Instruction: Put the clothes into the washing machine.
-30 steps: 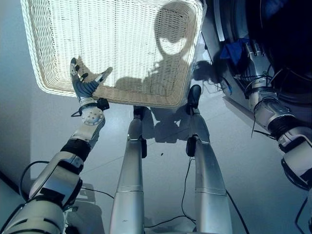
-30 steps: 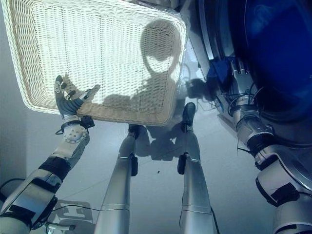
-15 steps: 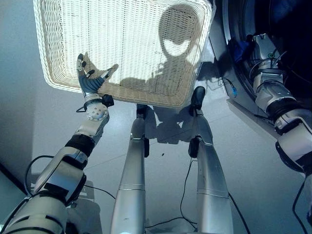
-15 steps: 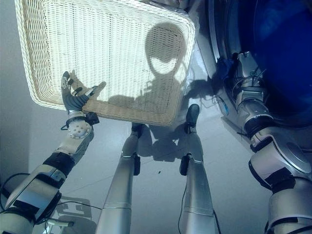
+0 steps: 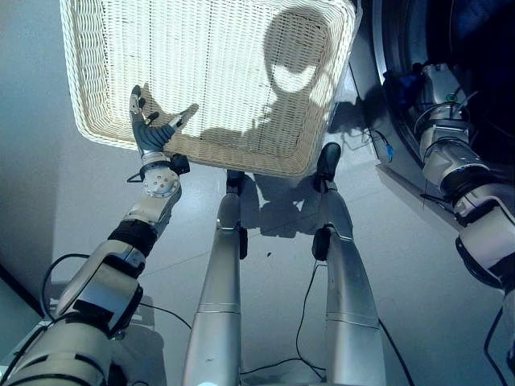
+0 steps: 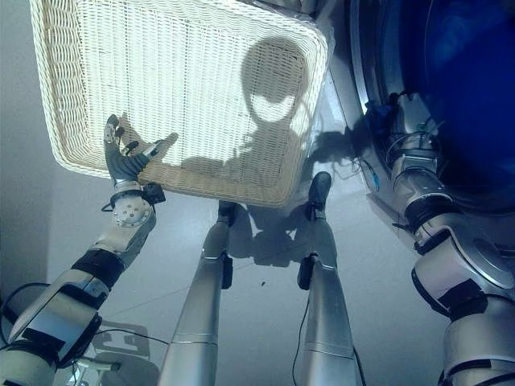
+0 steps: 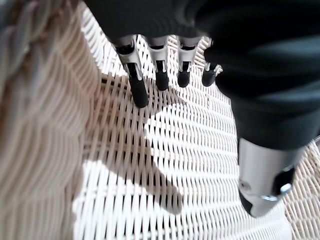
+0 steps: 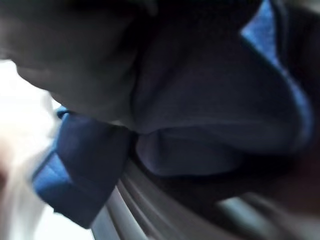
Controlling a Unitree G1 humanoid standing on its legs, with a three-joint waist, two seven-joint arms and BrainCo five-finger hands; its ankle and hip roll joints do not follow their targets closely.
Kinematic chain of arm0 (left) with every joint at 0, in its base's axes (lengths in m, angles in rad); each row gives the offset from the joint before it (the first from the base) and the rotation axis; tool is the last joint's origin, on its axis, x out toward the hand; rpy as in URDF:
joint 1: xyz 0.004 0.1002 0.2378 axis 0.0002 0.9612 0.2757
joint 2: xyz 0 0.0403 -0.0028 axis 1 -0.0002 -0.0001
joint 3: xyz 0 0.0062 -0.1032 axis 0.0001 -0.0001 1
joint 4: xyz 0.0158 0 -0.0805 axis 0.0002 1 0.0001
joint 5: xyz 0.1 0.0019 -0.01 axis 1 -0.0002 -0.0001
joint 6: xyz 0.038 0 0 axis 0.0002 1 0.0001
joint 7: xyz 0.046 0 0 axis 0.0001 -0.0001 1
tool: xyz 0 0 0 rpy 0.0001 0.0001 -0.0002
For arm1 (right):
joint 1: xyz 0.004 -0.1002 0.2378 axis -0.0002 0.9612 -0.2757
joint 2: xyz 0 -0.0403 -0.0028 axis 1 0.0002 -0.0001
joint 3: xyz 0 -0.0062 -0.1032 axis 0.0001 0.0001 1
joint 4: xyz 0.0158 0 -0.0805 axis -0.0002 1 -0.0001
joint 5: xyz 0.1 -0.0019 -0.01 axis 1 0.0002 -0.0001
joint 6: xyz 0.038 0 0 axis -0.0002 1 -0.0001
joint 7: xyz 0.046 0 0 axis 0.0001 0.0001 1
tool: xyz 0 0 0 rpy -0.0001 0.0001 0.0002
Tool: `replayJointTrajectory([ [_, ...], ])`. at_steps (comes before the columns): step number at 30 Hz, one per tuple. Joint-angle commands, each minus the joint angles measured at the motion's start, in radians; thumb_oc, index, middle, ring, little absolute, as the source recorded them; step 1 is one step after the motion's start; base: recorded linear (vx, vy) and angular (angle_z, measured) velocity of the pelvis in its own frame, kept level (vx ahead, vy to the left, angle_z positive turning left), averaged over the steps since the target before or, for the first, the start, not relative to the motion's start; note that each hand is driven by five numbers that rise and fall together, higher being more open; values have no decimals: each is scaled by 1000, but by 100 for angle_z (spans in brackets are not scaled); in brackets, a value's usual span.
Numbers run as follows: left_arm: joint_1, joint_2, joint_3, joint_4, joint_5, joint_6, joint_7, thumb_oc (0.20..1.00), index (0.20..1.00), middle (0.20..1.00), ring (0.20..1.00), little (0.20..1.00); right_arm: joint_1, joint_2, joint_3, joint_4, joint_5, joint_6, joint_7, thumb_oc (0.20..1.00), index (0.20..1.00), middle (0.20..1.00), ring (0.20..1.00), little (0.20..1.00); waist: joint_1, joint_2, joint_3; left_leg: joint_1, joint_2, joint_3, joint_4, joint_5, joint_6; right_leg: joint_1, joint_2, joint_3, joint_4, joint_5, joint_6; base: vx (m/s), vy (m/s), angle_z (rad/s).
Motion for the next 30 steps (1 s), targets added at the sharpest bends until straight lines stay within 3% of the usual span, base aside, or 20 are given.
replayJointTrajectory([
  [1,41,-30,50,-41,47,-48,-18,1000,1000,1000,1000,1000,-23,-106,-59,-50,290,-79,-221,200,200,200,200,200,-31,65,-13,41,-112,44,-91,35,103,37,104,-94,77,-76,62,0,0,0],
  [2,66,-31,58,-53,55,-58,-15,1000,1000,1000,1000,1000,-23,-117,-94,-62,346,-124,-271,200,200,200,200,200,-32,63,-13,45,-111,43,-91,31,104,42,106,-94,75,-77,62,0,0,0],
  [3,66,-31,58,-53,55,-58,-15,1000,1000,1000,1000,1000,-23,-117,-94,-62,346,-124,-271,200,200,200,200,200,-32,63,-13,45,-111,43,-91,31,104,42,106,-94,75,-77,62,0,0,0],
  [4,91,-31,63,-64,62,-67,-16,1000,1000,1000,1000,1000,-29,-131,-128,-58,409,-168,-309,200,200,200,200,200,-30,59,-13,53,-110,42,-93,25,105,50,106,-94,71,-78,63,0,0,0],
  [5,126,-36,70,-81,73,-80,-12,1000,1000,1000,1000,1000,-35,-154,-187,-63,474,-253,-376,200,200,200,200,200,-32,56,-13,60,-107,41,-91,19,106,58,107,-94,70,-77,64,0,0,0],
  [8,164,-31,74,-107,71,-88,-7,1000,1000,1000,1000,1000,-25,-196,-238,-99,563,-351,-442,200,200,200,200,200,-38,46,-13,69,-102,41,-91,14,108,67,110,-92,70,-76,65,-3,7,-1],
  [12,161,-25,66,-110,59,-86,-14,1000,1000,1000,1000,1000,-21,-224,-245,-147,558,-397,-479,200,200,200,200,200,-45,36,-13,83,-103,36,-101,15,109,78,115,-86,66,-79,64,0,0,0],
  [13,156,-23,65,-106,53,-85,-21,1000,1000,1000,1000,1000,-22,-223,-243,-156,548,-405,-472,504,504,504,504,504,-45,37,-13,87,-104,34,-103,15,109,81,115,-85,65,-80,64,0,0,0],
  [14,156,-23,65,-106,53,-85,-21,1000,1000,1000,1000,1000,-22,-223,-243,-156,548,-405,-472,504,504,504,504,504,-45,37,-13,87,-104,34,-103,15,109,81,115,-85,65,-80,64,0,0,0],
  [15,147,-15,61,-99,42,-81,-28,1000,1000,1000,1000,1000,-17,-216,-236,-171,503,-382,-441,1000,1000,1000,1000,1000,-44,40,-13,92,-108,31,-108,17,110,85,114,-85,62,-80,64,0,0,0],
  [20,125,-17,55,-85,28,-73,-43,1000,1000,1000,1000,1000,-30,-178,-193,-207,386,-323,-396,1000,1000,1000,1000,1000,-37,52,-13,94,-116,29,-112,19,109,85,107,-87,54,-84,61,0,0,0],
  [21,120,-21,50,-78,24,-76,-48,1000,1000,1000,1000,1000,-44,-168,-162,-215,253,-256,-391,1000,1000,1000,1000,1000,-34,58,-13,93,-118,31,-112,21,109,85,105,-87,52,-85,60,0,0,0],
  [24,113,-20,50,-71,17,-76,-57,1000,1000,1000,1000,1000,-68,-164,-115,-233,164,-201,-394,1000,1000,1000,1000,1000,-33,63,-13,93,-120,33,-110,20,111,83,104,-88,54,-86,59,-1,4,-1],
  [26,116,-24,49,-69,27,-85,-65,1000,1000,1000,1000,1000,-99,-161,-45,-252,30,-120,-376,1000,1000,1000,1000,1000,-30,67,-13,92,-120,39,-107,21,112,84,103,-89,52,-87,58,-13,14,-4],
  [30,119,-29,47,-81,42,-89,-64,1000,1000,1000,1000,1000,-91,-162,-3,-284,-55,-99,-363,1000,1000,1000,1000,1000,-30,65,-13,88,-122,44,-103,22,114,87,103,-91,49,-88,59,0,0,0],
])
